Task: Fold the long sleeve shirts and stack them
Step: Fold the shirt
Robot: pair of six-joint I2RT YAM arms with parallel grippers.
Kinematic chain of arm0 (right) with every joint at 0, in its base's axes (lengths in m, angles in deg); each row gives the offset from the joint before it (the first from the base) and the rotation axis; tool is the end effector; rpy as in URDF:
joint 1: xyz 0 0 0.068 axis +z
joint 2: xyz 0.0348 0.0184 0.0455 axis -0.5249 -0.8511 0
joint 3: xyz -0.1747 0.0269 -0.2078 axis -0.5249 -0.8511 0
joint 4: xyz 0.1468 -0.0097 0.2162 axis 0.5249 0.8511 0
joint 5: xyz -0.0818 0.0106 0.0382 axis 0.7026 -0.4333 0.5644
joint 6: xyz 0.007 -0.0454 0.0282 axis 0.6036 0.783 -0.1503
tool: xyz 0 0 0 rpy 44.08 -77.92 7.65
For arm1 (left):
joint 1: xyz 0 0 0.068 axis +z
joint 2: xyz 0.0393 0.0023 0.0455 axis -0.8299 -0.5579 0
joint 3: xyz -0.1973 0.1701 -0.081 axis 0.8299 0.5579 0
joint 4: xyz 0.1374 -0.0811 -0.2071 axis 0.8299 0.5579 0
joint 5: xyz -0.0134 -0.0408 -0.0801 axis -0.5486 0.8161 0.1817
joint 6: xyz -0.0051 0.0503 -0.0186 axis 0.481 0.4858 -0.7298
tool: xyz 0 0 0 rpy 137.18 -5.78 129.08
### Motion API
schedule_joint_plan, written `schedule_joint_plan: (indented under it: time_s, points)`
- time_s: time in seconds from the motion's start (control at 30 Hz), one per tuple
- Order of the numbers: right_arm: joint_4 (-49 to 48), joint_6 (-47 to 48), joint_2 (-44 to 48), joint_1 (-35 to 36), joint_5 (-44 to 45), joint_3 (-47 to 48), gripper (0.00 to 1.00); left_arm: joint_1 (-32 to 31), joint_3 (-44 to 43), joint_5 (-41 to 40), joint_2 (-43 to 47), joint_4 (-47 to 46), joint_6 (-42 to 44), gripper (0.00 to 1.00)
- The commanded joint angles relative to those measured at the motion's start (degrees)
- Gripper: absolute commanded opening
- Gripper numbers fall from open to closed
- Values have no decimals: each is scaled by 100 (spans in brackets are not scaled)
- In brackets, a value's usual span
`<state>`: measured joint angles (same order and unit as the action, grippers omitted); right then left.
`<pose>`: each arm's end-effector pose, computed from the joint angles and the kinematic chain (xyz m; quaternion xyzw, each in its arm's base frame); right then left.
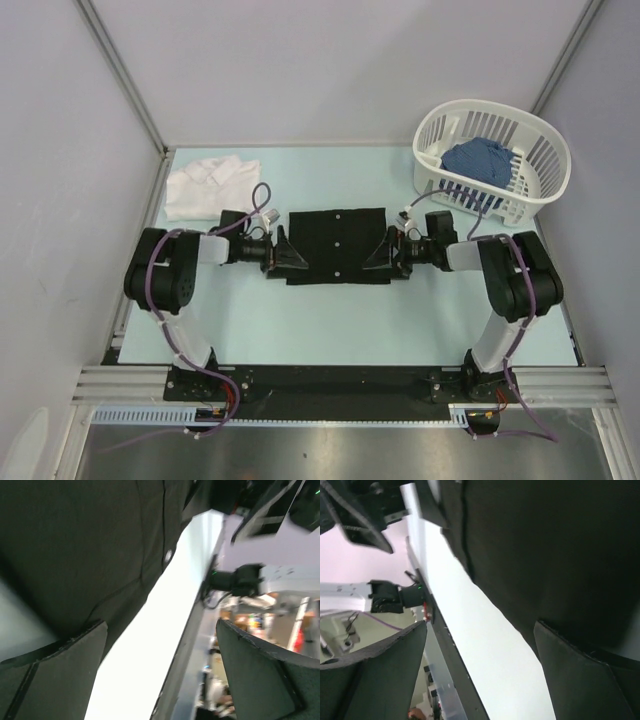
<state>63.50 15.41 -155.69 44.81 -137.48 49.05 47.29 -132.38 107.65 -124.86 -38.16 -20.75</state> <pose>0.3023 0.1016 0.1169 -0.0522 0.8290 0.5401 0.1349 0.3094 -0.0807 0.1070 0.0300 0.8174 -0.5697 0.0799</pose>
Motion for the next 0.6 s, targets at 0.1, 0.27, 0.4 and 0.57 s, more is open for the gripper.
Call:
schedule_joint_plan:
  time_s: [0.1, 0.27, 0.4, 0.57]
  points:
    - [3038, 1758, 1059, -243, 1164, 818, 81, 142, -1355, -1430, 1119, 3403, 3697, 98]
    - [3296, 3074, 1876, 581, 2436, 1258, 65, 150, -2613, -2398, 865, 4005, 4649, 89]
    - [2883, 4260, 1790, 1724, 3177, 1583, 56, 615, -2765, -2084, 725, 3410, 3545, 87]
    - [2329, 5449, 616, 2735, 3319, 2180, 47, 853, -2721, -2433, 1031, 3241, 3076, 99]
